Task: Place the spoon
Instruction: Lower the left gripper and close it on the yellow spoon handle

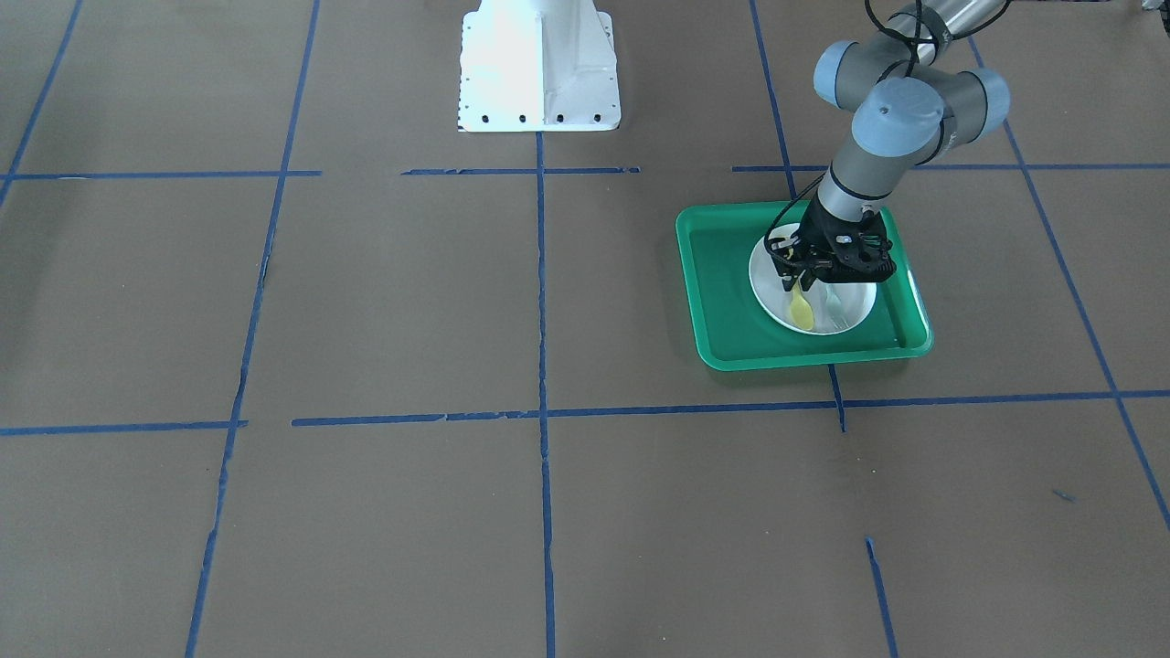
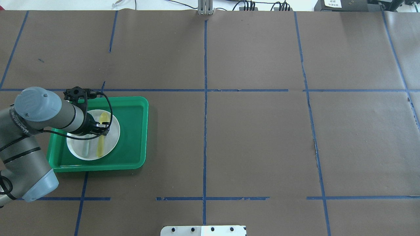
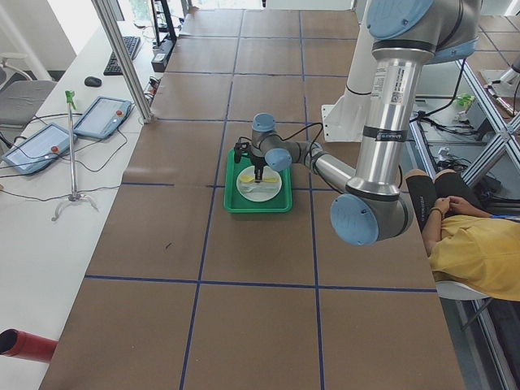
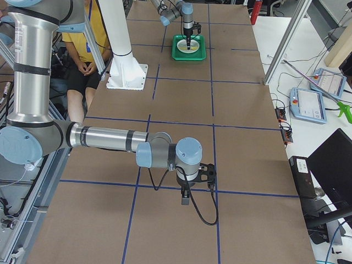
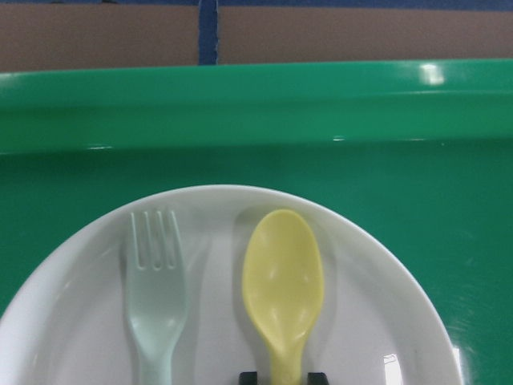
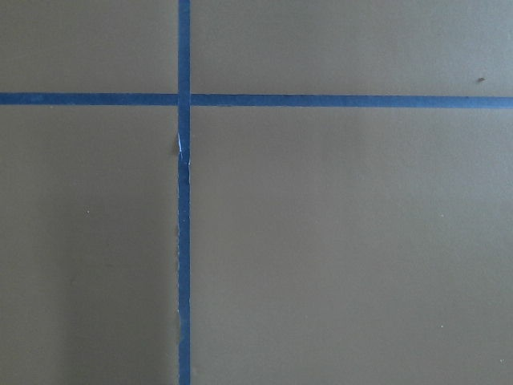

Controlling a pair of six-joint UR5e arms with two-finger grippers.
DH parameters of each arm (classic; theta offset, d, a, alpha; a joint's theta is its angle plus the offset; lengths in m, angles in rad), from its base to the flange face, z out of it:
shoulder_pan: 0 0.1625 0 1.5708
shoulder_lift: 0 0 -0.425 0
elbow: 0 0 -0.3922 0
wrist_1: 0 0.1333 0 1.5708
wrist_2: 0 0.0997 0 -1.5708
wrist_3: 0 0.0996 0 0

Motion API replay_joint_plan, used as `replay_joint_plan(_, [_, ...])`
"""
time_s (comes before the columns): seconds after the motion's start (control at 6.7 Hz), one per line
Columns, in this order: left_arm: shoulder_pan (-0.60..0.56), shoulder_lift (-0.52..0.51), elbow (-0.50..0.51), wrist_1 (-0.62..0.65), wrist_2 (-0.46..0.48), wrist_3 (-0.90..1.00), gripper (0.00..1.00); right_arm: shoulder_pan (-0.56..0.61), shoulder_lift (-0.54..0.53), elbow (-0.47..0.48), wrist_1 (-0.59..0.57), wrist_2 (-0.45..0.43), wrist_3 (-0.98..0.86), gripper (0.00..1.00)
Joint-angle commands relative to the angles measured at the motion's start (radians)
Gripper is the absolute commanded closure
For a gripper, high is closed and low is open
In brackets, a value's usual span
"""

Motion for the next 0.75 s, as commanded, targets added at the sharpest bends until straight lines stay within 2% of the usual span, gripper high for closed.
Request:
replay_joint_plan(0.0, [0.0,0.002,0.0,0.0,-0.001,-0.002,0.91,0.0,0.0,0.0,0.0,0.0,0.0,0.0])
replay_joint_plan(0.15, [0.0,0.004,0.002,0.0,-0.001,-0.002,1.0,0.0,0.0,0.0,0.0,0.0,0.0,0.0])
replay_joint_plan(0.45, [-0.012,0.02,-0.027,0.003,-0.004,0.002,1.0,0.0,0.0,0.0,0.002,0.0,-0.002,0.0])
replay_joint_plan(0.6, [-0.02,0.031,-0.08,0.034,-0.006,0.007,1.0,0.0,0.0,0.0,0.0,0.0,0.0,0.0])
